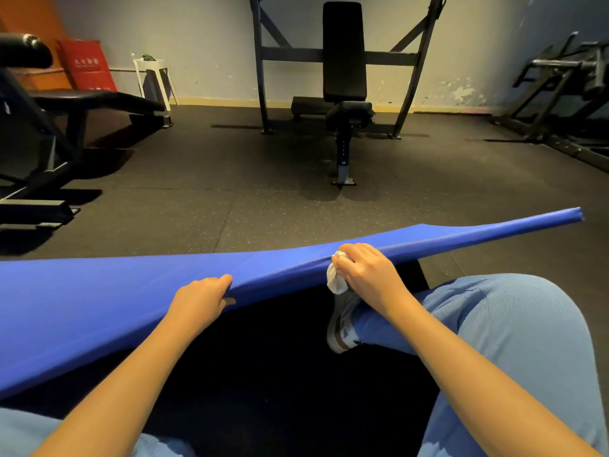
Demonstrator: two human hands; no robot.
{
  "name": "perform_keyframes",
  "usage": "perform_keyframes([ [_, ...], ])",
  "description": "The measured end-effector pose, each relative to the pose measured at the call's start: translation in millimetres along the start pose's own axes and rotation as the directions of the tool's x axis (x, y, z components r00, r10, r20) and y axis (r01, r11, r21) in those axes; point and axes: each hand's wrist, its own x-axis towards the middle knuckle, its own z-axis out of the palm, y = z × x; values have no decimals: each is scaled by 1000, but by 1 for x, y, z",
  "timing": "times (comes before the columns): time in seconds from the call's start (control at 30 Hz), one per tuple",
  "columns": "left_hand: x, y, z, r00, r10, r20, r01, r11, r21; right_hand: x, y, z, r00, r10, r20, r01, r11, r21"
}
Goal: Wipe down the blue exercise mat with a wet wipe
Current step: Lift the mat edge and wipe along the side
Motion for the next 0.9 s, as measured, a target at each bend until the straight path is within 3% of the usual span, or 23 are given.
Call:
perform_keyframes([
  [0.3,1,-1,9,999,-13,39,11,999,38,-15,12,5,999,51,8,-50,996,-80],
  [0.47,8,-13,8,993,-32,114,27,999,47,-1,11,16,1000,6,31,-5,999,-47],
  [0.77,22,-9,4,984,-56,167,52,998,27,-11,15,23,984,69,166,-82,994,75],
  [0.9,20,-5,12,970,41,241,-48,998,26,-7,8,29,989,38,142,-47,997,60],
])
